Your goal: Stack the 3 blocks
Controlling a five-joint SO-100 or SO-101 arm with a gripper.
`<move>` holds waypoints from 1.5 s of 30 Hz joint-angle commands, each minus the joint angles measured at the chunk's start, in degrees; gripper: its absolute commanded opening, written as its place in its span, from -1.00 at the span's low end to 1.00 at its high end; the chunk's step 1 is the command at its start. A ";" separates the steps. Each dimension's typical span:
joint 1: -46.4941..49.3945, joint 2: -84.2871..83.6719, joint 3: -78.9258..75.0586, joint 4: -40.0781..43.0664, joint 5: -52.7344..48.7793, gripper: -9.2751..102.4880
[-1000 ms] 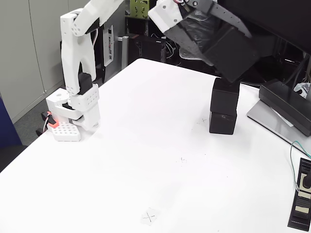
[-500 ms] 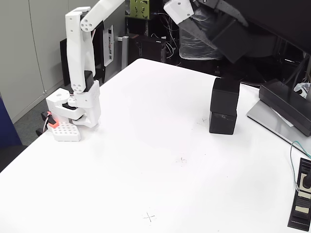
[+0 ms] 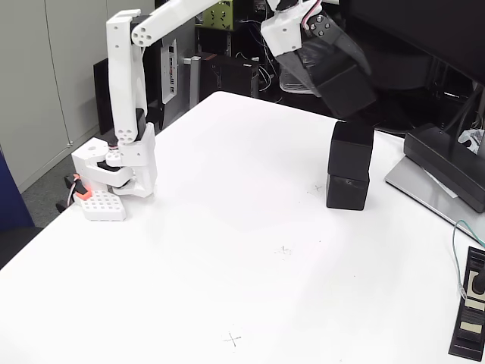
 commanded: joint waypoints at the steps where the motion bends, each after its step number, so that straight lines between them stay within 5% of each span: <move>1: -0.44 1.76 0.62 -0.09 0.70 -0.85; 45: -0.44 -4.04 2.11 -4.04 0.70 -0.85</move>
